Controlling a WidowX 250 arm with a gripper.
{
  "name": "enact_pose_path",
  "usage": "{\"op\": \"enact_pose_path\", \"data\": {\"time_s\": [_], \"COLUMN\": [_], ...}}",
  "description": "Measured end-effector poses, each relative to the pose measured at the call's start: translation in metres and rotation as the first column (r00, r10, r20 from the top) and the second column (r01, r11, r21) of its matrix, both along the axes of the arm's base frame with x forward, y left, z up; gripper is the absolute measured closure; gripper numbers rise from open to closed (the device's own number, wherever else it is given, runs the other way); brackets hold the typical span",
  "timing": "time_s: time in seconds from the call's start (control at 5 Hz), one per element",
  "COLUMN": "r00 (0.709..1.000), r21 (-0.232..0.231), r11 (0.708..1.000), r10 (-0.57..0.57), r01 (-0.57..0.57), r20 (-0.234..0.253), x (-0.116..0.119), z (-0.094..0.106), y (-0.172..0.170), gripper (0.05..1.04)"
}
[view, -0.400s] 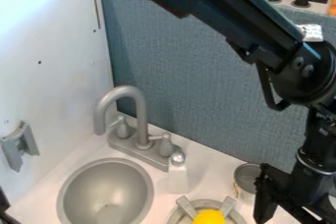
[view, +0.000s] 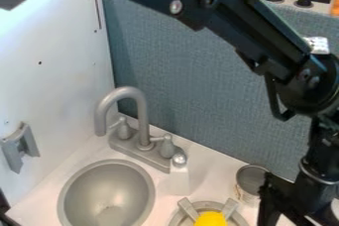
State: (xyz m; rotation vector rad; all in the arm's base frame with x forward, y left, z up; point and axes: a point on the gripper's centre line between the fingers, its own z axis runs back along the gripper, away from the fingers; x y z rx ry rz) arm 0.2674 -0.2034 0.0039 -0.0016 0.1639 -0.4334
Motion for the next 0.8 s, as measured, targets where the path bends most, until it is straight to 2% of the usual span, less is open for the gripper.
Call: {"op": "enact_pose_path", "data": {"time_s": [0.4,0.8], "r00": [0.999,1.0], "r21": [-0.022,-0.033], "r11": [0.999,0.999], "r10": [-0.032,-0.003], "r01": [0.031,0.003], "r20": [-0.019,0.002], "x": [0.004,0.018], "z": [-0.011,-0.02], "y": [-0.02,-0.036], "gripper": [0.083,0.083]}}
